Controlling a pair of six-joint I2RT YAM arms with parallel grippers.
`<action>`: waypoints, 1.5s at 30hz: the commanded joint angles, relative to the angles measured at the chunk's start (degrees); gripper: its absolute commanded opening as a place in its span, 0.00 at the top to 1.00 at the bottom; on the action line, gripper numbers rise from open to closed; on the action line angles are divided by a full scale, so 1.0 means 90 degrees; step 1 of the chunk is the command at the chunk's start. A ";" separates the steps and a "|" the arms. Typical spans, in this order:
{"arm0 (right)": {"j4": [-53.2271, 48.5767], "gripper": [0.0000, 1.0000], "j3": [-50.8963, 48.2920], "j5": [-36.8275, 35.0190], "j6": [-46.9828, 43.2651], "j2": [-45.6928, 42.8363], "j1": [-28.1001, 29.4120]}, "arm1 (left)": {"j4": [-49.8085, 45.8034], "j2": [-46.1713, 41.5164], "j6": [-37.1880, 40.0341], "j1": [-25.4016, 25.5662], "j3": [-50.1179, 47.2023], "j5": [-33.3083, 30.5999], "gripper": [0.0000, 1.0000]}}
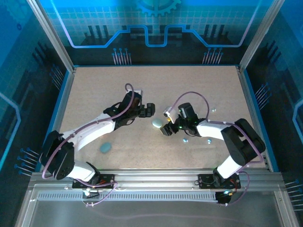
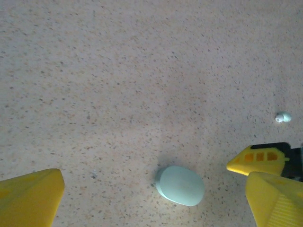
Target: Insert wireless bluetooth earbuds into charging case
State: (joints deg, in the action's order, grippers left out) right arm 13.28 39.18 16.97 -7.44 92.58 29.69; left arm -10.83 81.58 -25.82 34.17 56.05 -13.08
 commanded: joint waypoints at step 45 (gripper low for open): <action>-0.0891 0.63 0.1416 0.0532 -0.1562 -0.2325 0.0110 | 0.2922 -0.0681 -0.1083 -0.0778 -0.0113 0.4666 0.20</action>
State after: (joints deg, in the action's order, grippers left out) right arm 7.25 49.78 21.54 -20.64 73.30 31.27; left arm 15.77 73.78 -34.63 26.20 52.58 22.90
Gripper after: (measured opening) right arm 0.392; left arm 0.808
